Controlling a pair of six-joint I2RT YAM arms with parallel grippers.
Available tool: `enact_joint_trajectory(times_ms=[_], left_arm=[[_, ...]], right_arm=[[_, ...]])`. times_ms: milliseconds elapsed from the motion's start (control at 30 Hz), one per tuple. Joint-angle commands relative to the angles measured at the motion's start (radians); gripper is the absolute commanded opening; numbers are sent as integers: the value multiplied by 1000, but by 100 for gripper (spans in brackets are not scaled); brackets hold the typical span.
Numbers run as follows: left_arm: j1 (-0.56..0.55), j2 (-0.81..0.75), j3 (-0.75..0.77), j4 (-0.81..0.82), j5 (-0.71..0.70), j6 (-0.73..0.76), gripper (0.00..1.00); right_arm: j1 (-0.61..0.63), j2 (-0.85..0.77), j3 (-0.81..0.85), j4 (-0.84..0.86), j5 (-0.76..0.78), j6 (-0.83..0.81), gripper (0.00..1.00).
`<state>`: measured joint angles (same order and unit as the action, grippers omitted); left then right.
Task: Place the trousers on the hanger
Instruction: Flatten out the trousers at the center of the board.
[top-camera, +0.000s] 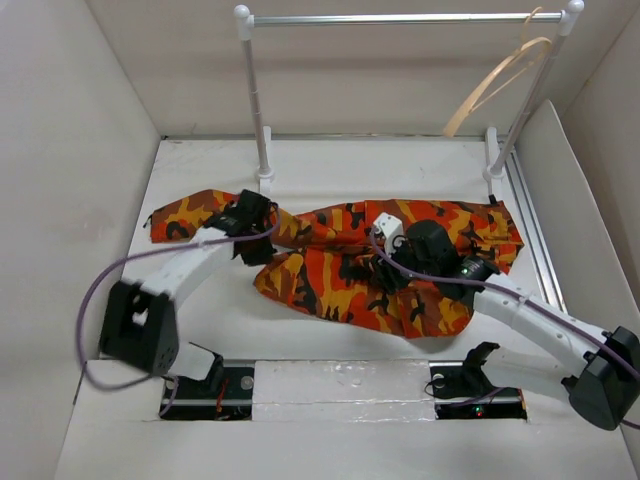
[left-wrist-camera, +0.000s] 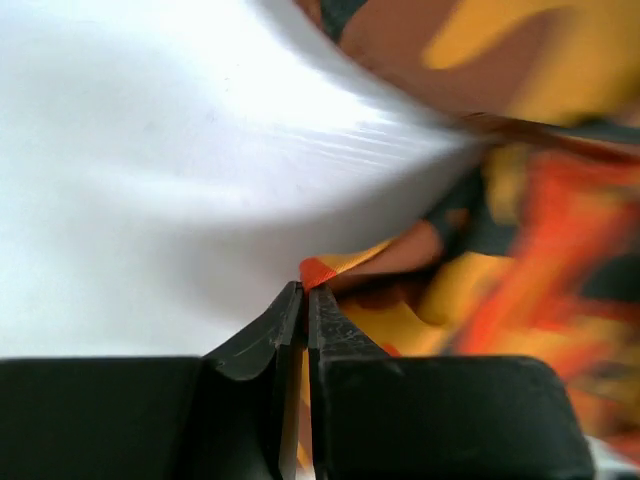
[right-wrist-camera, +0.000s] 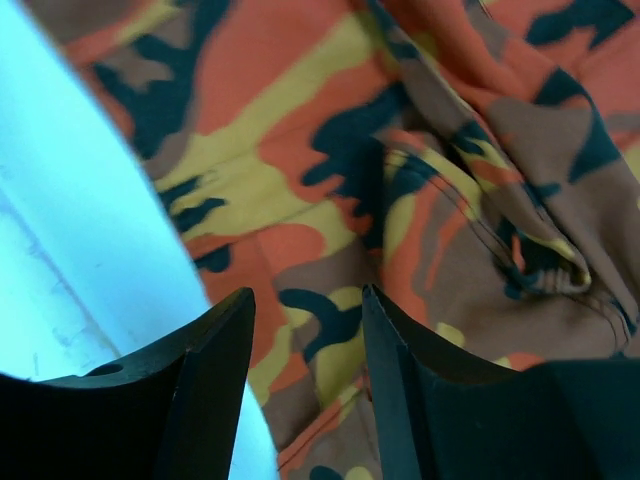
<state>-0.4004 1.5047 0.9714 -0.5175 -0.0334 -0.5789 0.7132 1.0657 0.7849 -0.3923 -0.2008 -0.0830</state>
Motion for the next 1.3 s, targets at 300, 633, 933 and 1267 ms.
enact_joint_trajectory(times_ms=[300, 633, 933, 1267], left_arm=[[15, -918, 16, -390, -404, -763, 0], [15, -1248, -70, -621, -467, -967, 47], [25, -995, 75, -448, -518, -525, 99], [-21, -256, 26, -165, -163, -46, 86]], right_arm=[[-202, 69, -187, 110, -135, 42, 56], [-222, 39, -167, 63, -169, -15, 64], [-241, 33, -130, 41, -196, -63, 37], [-241, -15, -70, 0, -184, -127, 23]])
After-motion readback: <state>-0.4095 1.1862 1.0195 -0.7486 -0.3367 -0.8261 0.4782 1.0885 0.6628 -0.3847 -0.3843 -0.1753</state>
